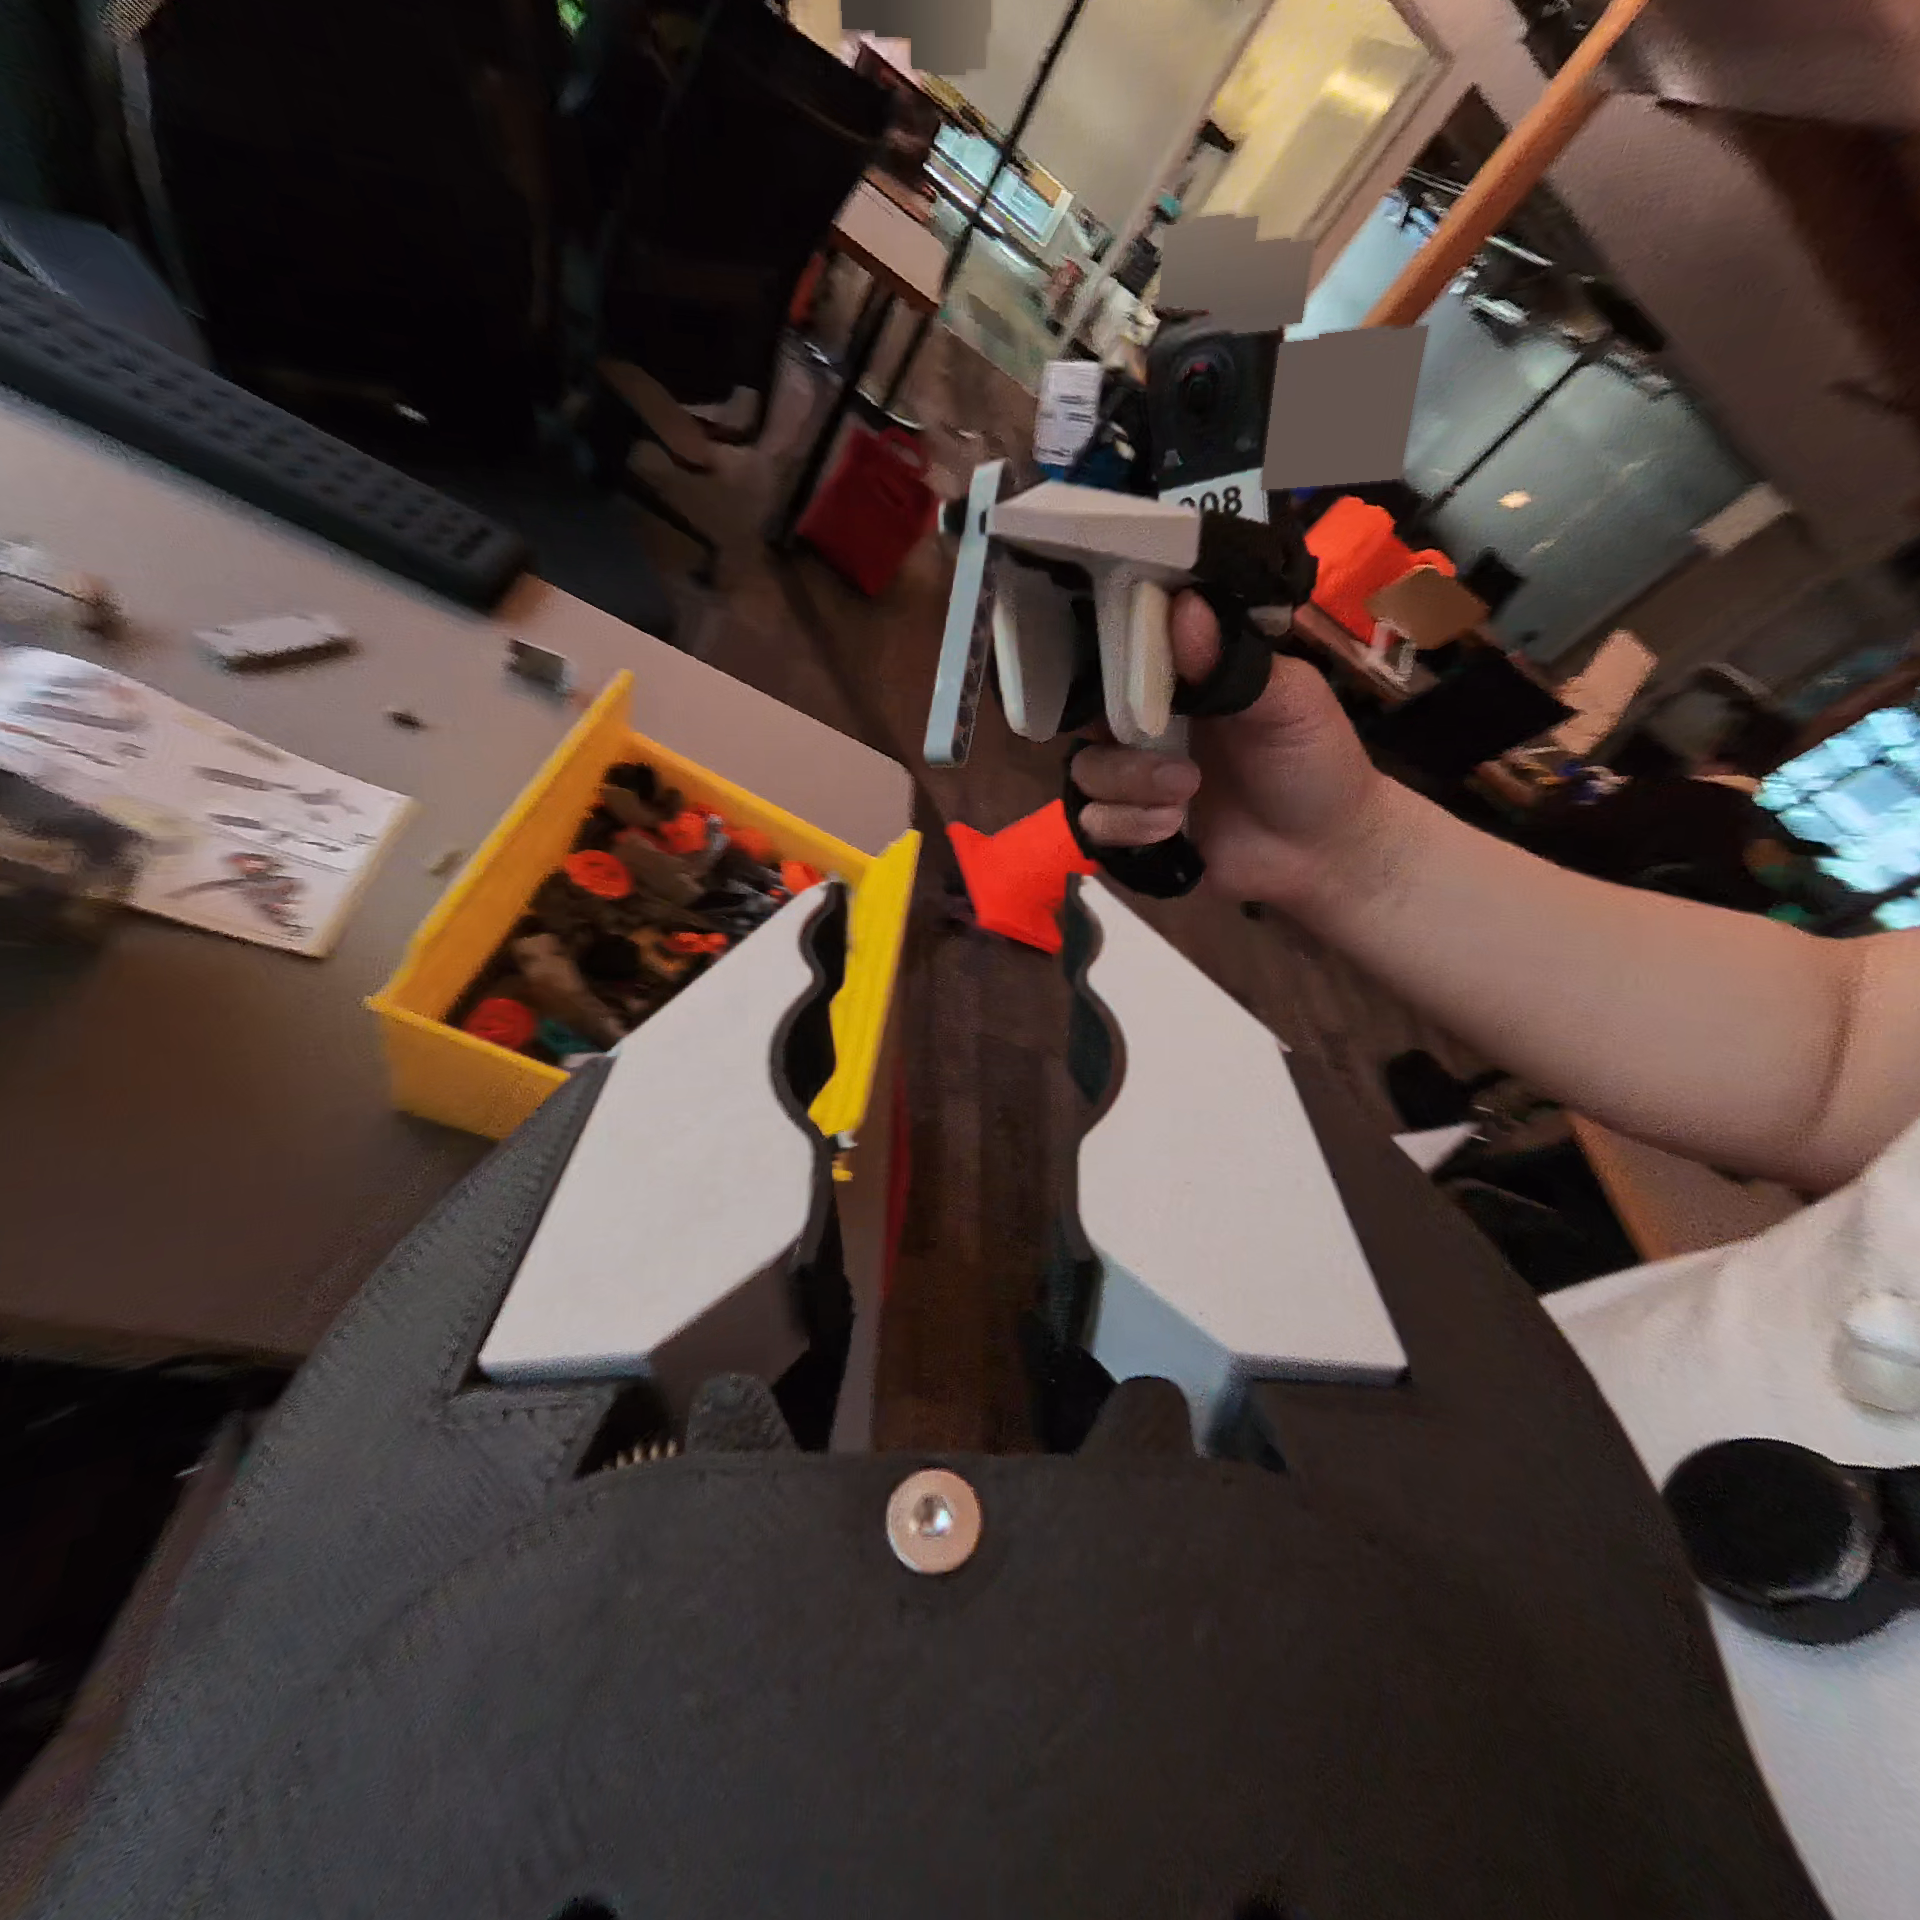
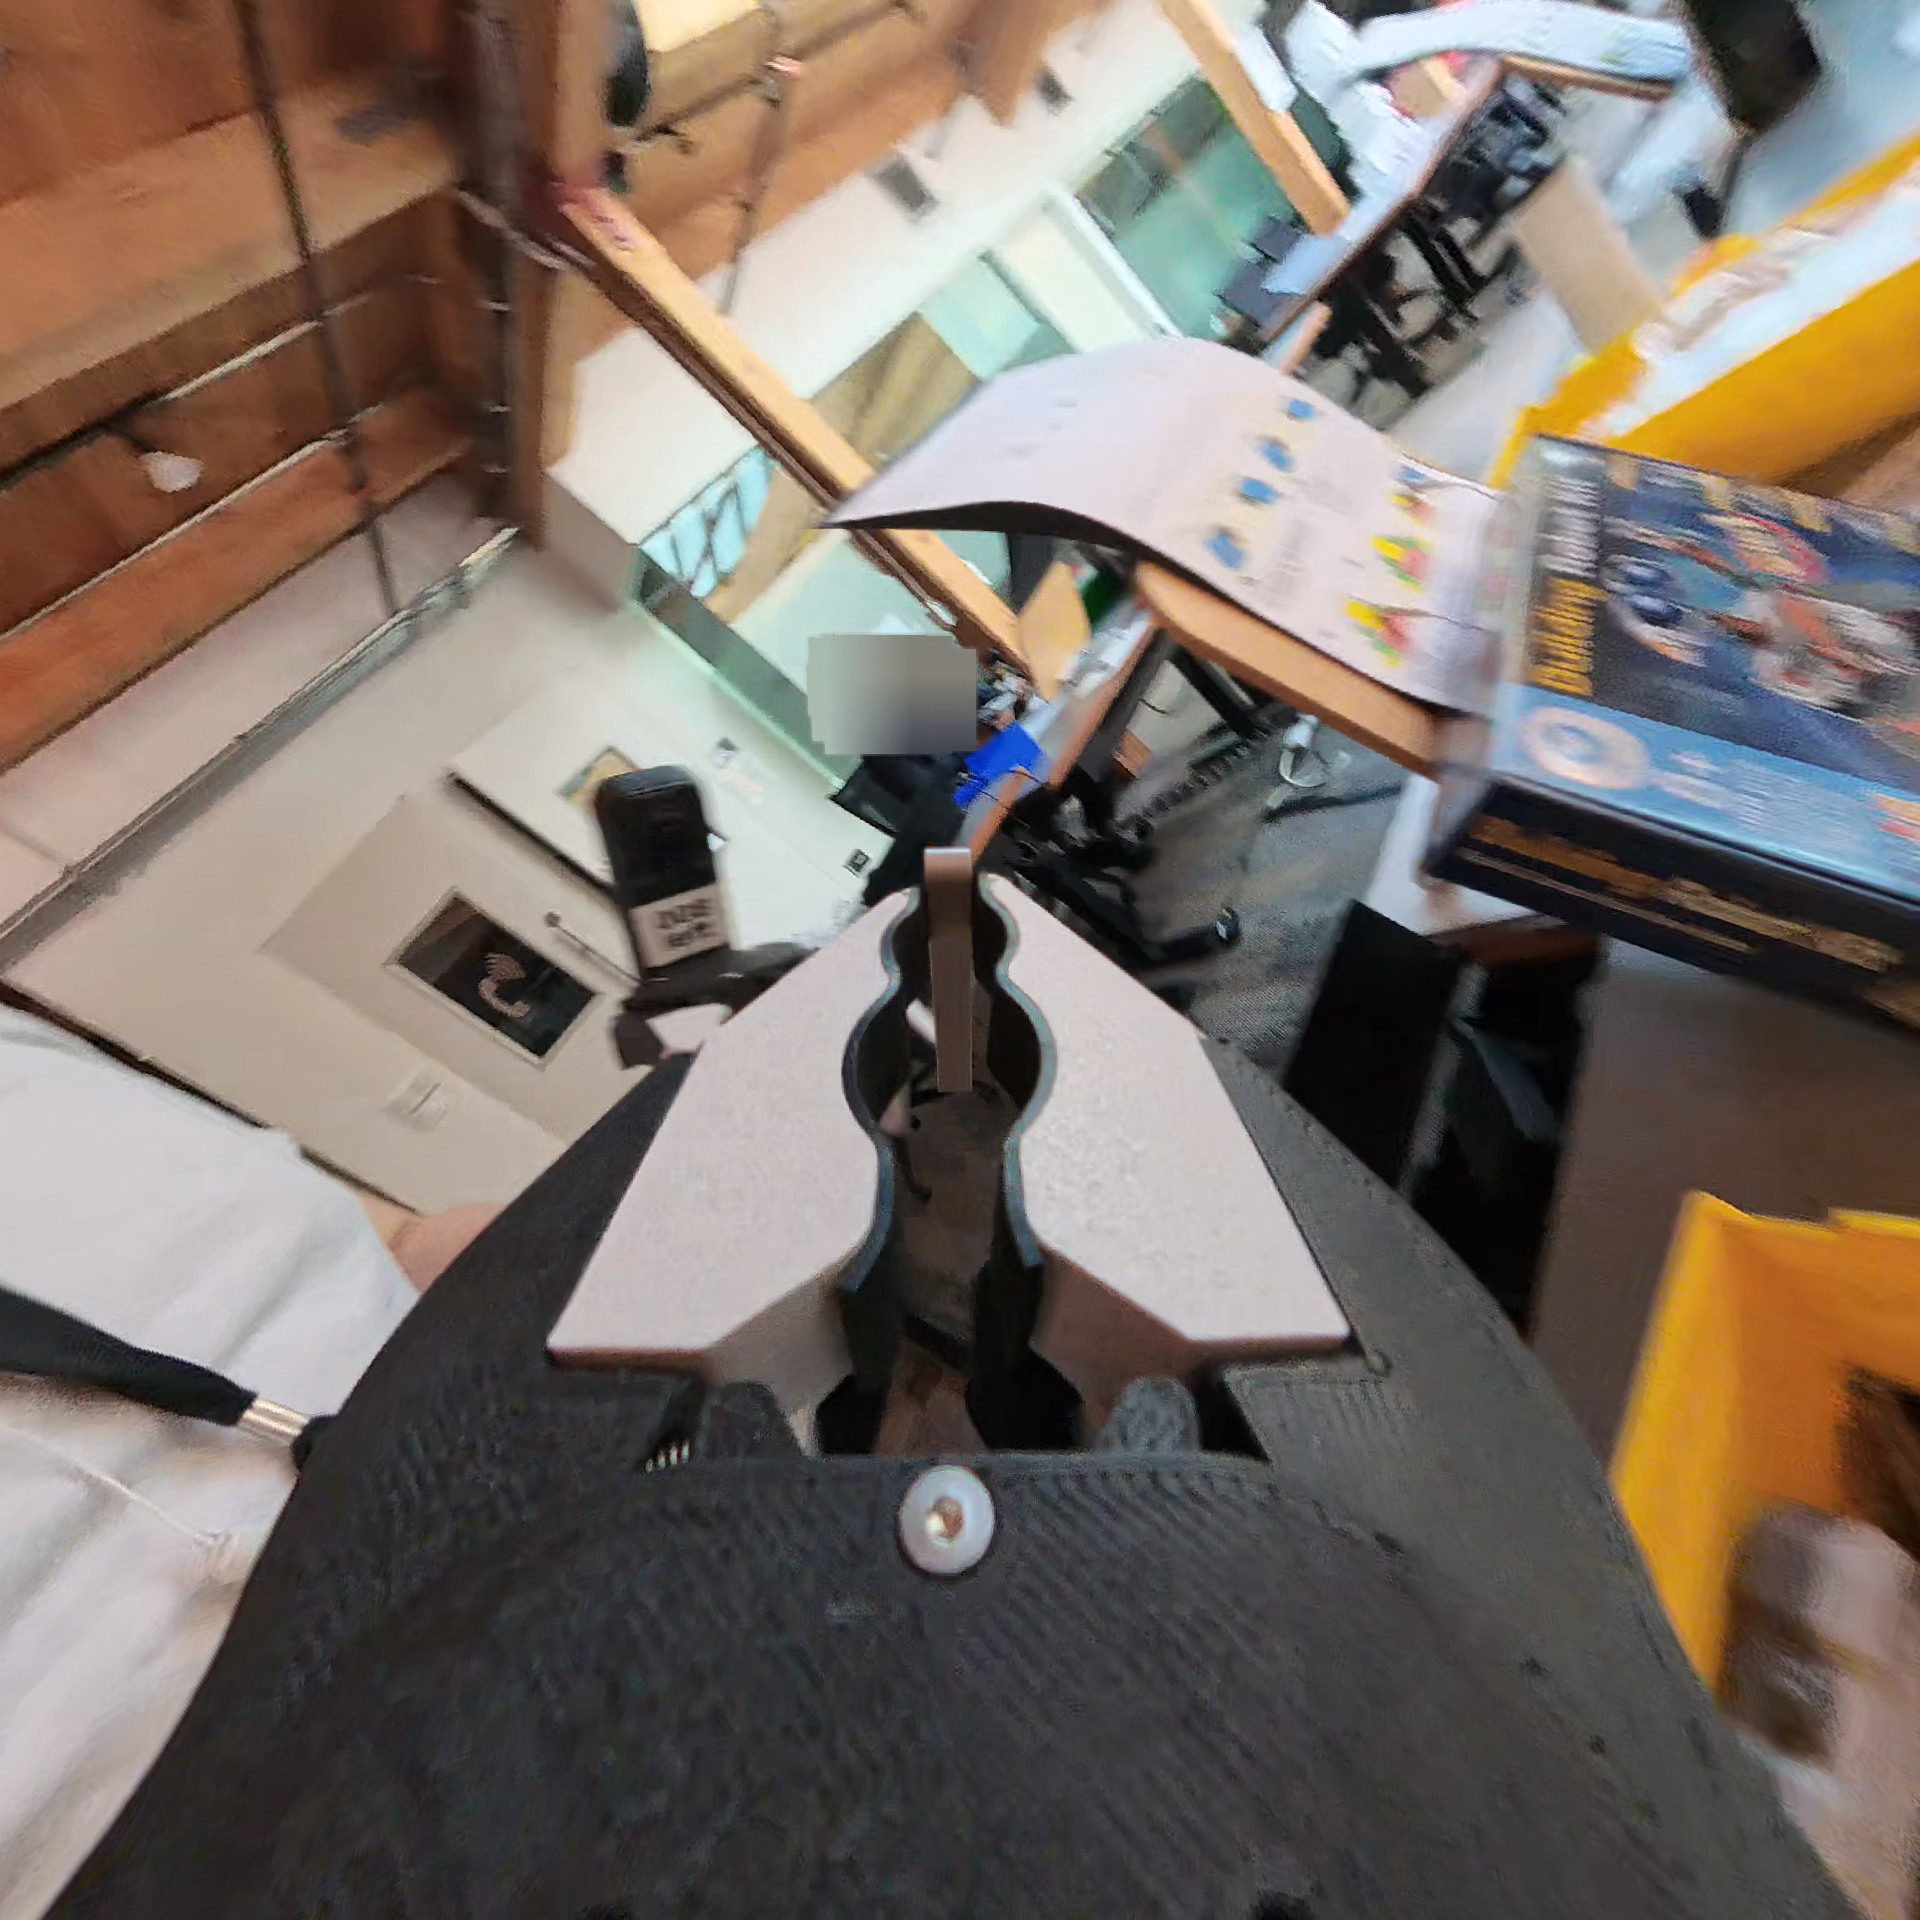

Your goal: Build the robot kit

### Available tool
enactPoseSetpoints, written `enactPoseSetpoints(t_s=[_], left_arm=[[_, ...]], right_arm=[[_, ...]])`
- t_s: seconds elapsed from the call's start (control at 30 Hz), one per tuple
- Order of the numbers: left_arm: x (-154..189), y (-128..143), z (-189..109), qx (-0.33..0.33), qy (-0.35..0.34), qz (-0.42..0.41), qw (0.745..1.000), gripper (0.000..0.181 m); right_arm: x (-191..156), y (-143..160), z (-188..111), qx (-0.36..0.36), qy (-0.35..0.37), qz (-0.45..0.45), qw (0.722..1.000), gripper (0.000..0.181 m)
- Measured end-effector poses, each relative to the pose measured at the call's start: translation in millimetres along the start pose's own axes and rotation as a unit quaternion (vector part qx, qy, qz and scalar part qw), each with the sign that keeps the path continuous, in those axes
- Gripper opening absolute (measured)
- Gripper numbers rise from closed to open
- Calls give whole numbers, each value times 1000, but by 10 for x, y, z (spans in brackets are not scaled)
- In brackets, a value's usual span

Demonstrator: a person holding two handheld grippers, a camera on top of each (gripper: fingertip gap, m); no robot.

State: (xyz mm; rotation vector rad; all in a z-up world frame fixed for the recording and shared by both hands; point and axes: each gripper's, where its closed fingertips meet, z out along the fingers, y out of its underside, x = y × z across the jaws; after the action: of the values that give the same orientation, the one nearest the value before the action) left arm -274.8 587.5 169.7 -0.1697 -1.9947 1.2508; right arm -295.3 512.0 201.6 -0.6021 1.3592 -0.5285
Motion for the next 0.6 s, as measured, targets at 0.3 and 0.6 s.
enactPoseSetpoints(t_s=[0.3, 0.6], left_arm=[[308, 85, 134, 26, 137, -126, 982, 7], [360, 187, 5, 25, 149, -140, 979, 7]], right_arm=[[-420, 322, 170, -17, -85, 24, 996, 7], [-497, 506, 210, -52, -113, 26, 992, 6]])
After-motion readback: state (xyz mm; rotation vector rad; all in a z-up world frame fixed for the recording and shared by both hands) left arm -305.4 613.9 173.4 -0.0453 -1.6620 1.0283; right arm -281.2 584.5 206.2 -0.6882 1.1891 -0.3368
